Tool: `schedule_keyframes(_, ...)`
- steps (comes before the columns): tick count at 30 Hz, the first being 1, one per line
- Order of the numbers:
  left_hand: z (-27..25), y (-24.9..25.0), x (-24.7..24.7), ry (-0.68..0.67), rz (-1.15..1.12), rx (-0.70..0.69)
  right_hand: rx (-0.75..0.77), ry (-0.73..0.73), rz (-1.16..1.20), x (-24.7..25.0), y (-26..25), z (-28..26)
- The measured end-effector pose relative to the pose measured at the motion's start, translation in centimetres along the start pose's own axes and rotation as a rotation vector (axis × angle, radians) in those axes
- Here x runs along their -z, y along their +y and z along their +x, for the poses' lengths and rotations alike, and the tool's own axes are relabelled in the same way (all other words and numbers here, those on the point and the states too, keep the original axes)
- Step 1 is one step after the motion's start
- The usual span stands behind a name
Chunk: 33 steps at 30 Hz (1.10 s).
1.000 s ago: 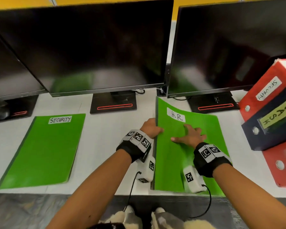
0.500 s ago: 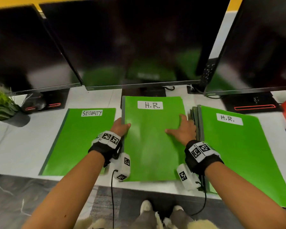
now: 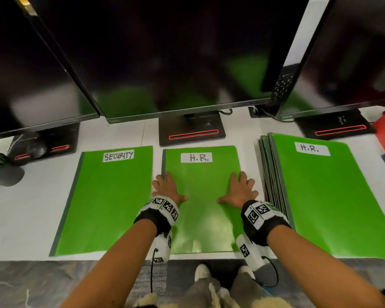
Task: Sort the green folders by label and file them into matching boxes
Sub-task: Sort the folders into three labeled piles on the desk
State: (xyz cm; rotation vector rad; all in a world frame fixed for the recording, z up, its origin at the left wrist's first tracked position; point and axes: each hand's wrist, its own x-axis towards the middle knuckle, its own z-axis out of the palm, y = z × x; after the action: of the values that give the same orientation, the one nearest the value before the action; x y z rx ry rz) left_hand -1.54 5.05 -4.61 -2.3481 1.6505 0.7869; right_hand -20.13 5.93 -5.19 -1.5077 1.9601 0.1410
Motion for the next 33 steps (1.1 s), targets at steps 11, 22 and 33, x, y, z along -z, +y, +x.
schedule_keyframes(11,-1.5,6.0,1.0,-0.072,-0.006,-0.204,0.103,0.216,0.469,6.2,2.2,0.6)
schedule_keyframes(22,-7.9,19.4,-2.9,-0.274,-0.266,-0.504,-0.226,0.294,0.39,13.0,16.5,1.2)
schedule_keyframes(33,-11.5,24.8,-5.8,-0.162,-0.115,-0.3,-0.426,0.267,0.37,13.8,27.2,0.7)
